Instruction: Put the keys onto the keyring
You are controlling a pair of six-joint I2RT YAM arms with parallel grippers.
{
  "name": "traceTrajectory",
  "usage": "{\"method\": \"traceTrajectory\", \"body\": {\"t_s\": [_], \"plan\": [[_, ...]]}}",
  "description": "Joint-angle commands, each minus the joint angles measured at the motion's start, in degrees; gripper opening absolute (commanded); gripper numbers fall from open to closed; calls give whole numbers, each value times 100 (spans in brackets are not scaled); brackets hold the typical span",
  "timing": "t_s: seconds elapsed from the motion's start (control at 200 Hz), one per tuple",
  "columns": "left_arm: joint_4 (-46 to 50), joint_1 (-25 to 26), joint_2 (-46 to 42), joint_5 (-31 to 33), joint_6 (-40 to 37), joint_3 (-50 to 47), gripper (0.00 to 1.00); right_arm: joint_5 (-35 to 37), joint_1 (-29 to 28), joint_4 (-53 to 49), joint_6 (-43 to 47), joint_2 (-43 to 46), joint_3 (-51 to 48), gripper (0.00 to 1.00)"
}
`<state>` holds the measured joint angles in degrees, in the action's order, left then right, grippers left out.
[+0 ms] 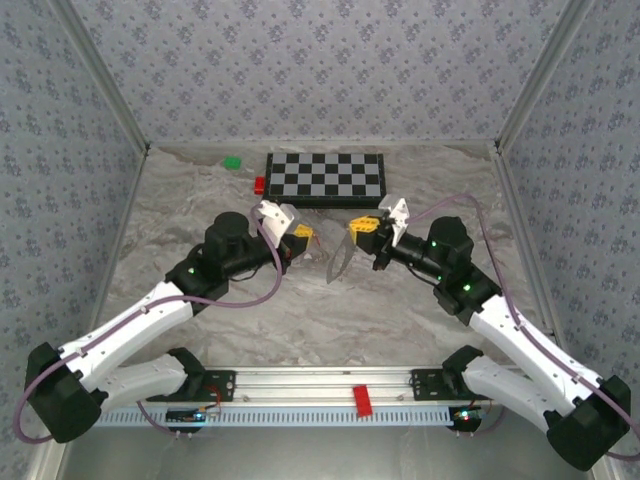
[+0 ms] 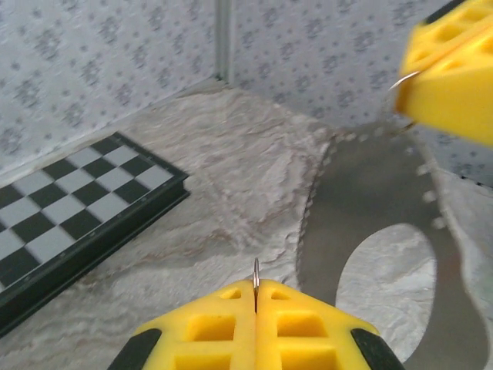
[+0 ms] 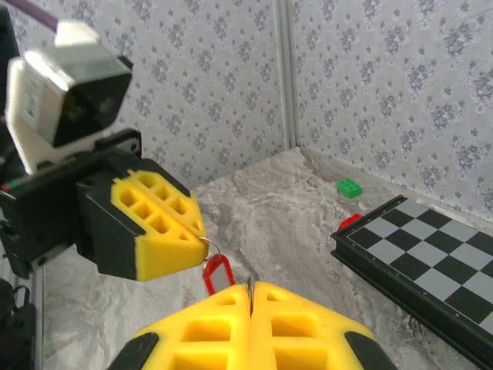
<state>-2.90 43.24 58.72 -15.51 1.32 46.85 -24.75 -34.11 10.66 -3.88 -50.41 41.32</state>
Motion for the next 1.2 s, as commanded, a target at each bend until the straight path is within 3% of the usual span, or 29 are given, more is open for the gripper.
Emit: {"method": "traceTrajectory", "body": {"t_s": [0.0,0.345,1.194], "plan": [[-456,-131,-49,-974,-296,26,0,119,-112,44,415,-57,297,0],[-441,-455,87,-1998,-308,152,0,-384,-127,-406,757,-97,589,0],[71,-521,324,-2513,-110,691,0,-1357,0,-233,679,-395,645,0]]}}
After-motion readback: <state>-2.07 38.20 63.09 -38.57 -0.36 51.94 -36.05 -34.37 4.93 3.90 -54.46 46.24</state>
